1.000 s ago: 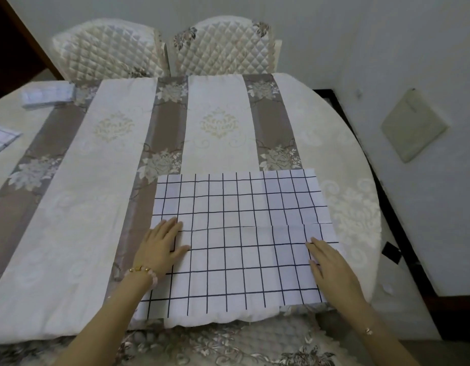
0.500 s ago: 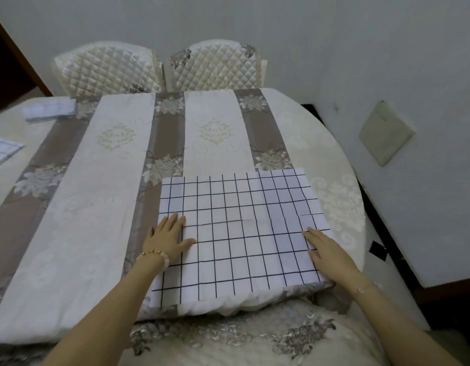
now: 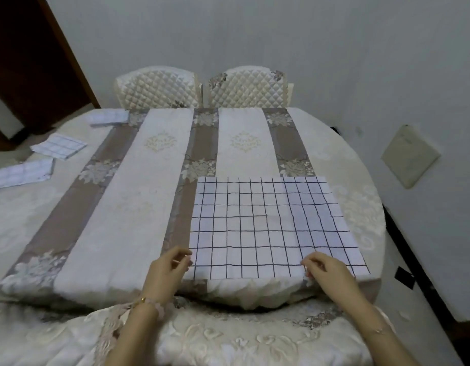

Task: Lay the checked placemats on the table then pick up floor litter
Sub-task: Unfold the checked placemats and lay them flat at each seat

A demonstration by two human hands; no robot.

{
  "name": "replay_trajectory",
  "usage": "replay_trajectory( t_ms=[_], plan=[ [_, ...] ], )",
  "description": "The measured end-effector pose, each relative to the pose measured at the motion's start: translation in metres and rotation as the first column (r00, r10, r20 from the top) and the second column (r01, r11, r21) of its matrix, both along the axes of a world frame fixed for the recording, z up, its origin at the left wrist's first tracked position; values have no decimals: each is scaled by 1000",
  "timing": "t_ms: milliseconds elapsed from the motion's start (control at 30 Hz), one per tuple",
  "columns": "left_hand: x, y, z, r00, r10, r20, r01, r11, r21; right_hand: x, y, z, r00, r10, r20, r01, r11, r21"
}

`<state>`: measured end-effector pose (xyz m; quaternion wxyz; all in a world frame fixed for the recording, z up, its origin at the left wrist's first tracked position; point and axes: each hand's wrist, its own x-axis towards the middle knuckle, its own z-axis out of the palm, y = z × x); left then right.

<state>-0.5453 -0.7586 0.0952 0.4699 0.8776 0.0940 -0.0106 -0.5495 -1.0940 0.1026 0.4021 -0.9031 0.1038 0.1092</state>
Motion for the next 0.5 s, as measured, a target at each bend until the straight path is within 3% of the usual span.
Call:
replay_trajectory(
  t_ms=[167,267,367,500],
  plan=[
    [-86,8,15,976,169,140,-170,985,-3,-20,41,19,985,156,78,-165,979,121],
    [-141,6,16,920,363,149,-343,928,-141,-41,79,37,926,341,163,-364,921,137],
    [-213,7,-6,821,571,25,-541,792,-283,-72,123,55,799,551,239,-586,804,104],
    [-339,-3,-62,563,787,-252,-817,485,-313,-129,178,67,635,704,316,-771,601,211]
  ],
)
